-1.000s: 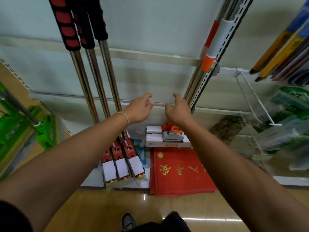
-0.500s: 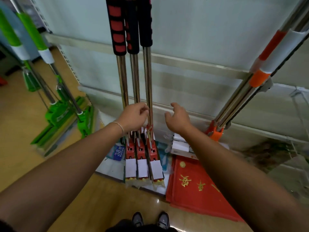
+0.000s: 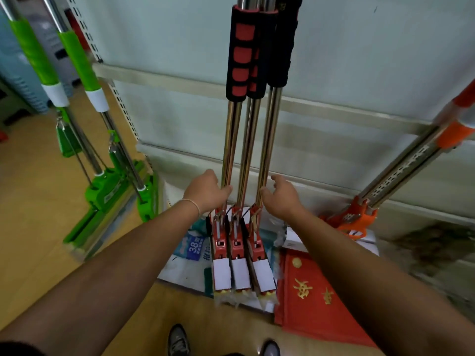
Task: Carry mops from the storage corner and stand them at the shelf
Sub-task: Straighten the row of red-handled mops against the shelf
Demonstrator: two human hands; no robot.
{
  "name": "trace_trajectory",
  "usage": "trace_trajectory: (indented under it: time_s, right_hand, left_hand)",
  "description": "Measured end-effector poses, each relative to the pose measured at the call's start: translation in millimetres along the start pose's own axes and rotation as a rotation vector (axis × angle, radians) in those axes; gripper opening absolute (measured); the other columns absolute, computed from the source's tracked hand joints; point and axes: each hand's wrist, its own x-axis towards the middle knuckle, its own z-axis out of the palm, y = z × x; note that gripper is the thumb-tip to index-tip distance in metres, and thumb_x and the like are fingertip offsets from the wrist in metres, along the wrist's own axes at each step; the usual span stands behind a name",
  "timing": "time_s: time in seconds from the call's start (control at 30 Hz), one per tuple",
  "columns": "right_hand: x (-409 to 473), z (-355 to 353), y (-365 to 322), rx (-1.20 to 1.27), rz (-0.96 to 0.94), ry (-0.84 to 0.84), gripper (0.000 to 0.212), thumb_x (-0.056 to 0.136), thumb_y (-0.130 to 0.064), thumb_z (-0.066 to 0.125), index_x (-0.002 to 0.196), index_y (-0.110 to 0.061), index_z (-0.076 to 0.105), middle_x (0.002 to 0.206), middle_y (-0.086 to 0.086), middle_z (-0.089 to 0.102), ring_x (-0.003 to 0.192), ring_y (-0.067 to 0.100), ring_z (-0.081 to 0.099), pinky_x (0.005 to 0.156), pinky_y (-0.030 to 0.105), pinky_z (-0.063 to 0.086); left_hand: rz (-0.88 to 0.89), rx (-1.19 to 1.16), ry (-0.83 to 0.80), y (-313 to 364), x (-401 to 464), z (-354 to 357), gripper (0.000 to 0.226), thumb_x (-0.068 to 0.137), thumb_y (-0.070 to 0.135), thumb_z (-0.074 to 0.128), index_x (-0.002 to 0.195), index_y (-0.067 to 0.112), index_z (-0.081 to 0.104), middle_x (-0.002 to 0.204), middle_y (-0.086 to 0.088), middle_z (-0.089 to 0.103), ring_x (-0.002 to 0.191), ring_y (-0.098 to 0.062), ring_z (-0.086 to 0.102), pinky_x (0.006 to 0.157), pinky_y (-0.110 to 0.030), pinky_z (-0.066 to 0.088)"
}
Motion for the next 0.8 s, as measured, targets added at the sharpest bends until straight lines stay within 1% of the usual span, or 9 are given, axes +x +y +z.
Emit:
trace_trajectory:
  time_s: [0.13,0.2,0.3,0.4,0.5,0.57,0.63,0.7,0.8]
  right_hand:
    - [-1.6,25.6,-3.4,0.026,0.129,0.054,0.058,0.100,-0.027,0.056,0.151,-0.011,0.034,0.148,0.015,0.047,0.131,0.031,0.050,0.105,0.039,0.045]
    - [-2.9,40.3,-2.3,0.010,0.194,0.071,0.060,0.099,-0.030,0.056,0.151,-0.011,0.034,0.148,0.016,0.046,0.132,0.032,0.049,0.108,0.042,0.044]
    - [-6.7,56.9,3.3,0.004,0.291,0.080,0.059,0.099,-0.028,0.056,0.150,-0.008,0.034,0.145,0.017,0.050,0.126,0.030,0.053,0.103,0.038,0.046]
    - [-8.3,69.5,13.9,-0.002,0.356,0.059,0.046,0.100,-0.025,0.054,0.140,-0.007,0.043,0.131,0.016,0.059,0.102,0.021,0.057,0.082,0.030,0.046]
    - [2.0,79.7,30.8,-0.036,0.387,0.055,0.059,0.097,-0.035,0.058,0.147,-0.009,0.038,0.137,0.015,0.056,0.118,0.030,0.058,0.089,0.030,0.045]
    - [14.6,86.1,42.0,-0.050,0.385,0.026,0.063,0.095,-0.034,0.061,0.148,-0.009,0.037,0.135,0.015,0.058,0.117,0.030,0.060,0.088,0.030,0.047]
    - [29.8,93.8,51.3,-0.043,0.374,0.005,0.051,0.093,-0.033,0.065,0.136,-0.012,0.048,0.115,0.010,0.064,0.103,0.026,0.065,0.086,0.034,0.055]
    - [43.5,103.3,59.1,-0.036,0.342,0.013,0.030,0.089,-0.033,0.068,0.113,-0.018,0.058,0.095,0.000,0.065,0.087,0.019,0.066,0.082,0.040,0.059]
    - [55.6,119.9,72.3,-0.006,0.320,0.046,0.032,0.085,-0.033,0.073,0.107,-0.021,0.054,0.087,-0.005,0.061,0.078,0.011,0.061,0.070,0.033,0.057]
  left_hand:
    - [0.076,-0.060,-0.135,-21.0,30.8,0.0,0.073,0.085,0.048,0.067,0.139,0.007,0.041,0.129,-0.014,0.056,0.117,-0.030,0.056,0.097,-0.037,0.049]
    - [0.128,-0.144,-0.215,-30.1,41.6,3.8,0.077,0.083,0.046,0.070,0.144,0.010,0.038,0.141,-0.011,0.050,0.127,-0.027,0.050,0.105,-0.035,0.043]
    - [0.152,-0.278,-0.363,-43.5,52.2,15.2,0.065,0.081,0.042,0.074,0.135,0.019,0.048,0.129,0.000,0.058,0.122,-0.019,0.054,0.101,-0.028,0.043]
    - [0.179,-0.353,-0.459,-50.2,60.7,30.0,0.058,0.080,0.039,0.076,0.130,0.023,0.052,0.114,0.007,0.062,0.109,-0.014,0.060,0.093,-0.025,0.044]
    - [0.144,-0.467,-0.449,-49.2,70.4,42.8,0.056,0.081,0.033,0.077,0.131,0.019,0.054,0.116,0.008,0.059,0.106,-0.011,0.057,0.091,-0.022,0.040]
    - [0.135,-0.520,-0.430,-48.6,76.7,54.6,0.049,0.081,0.029,0.078,0.125,0.018,0.060,0.113,0.007,0.062,0.107,-0.012,0.059,0.095,-0.025,0.043]
    - [0.130,-0.571,-0.416,-50.6,80.8,66.6,0.036,0.080,0.024,0.079,0.113,0.021,0.064,0.106,0.010,0.067,0.105,-0.011,0.063,0.100,-0.029,0.047]
    - [0.150,-0.598,-0.424,-53.9,86.7,77.3,0.031,0.080,0.024,0.079,0.109,0.020,0.069,0.104,0.008,0.072,0.103,-0.009,0.066,0.102,-0.034,0.049]
    - [0.237,-0.571,-0.477,-63.3,96.4,87.9,0.035,0.080,0.031,0.077,0.113,0.022,0.072,0.107,0.007,0.074,0.106,-0.009,0.067,0.104,-0.042,0.049]
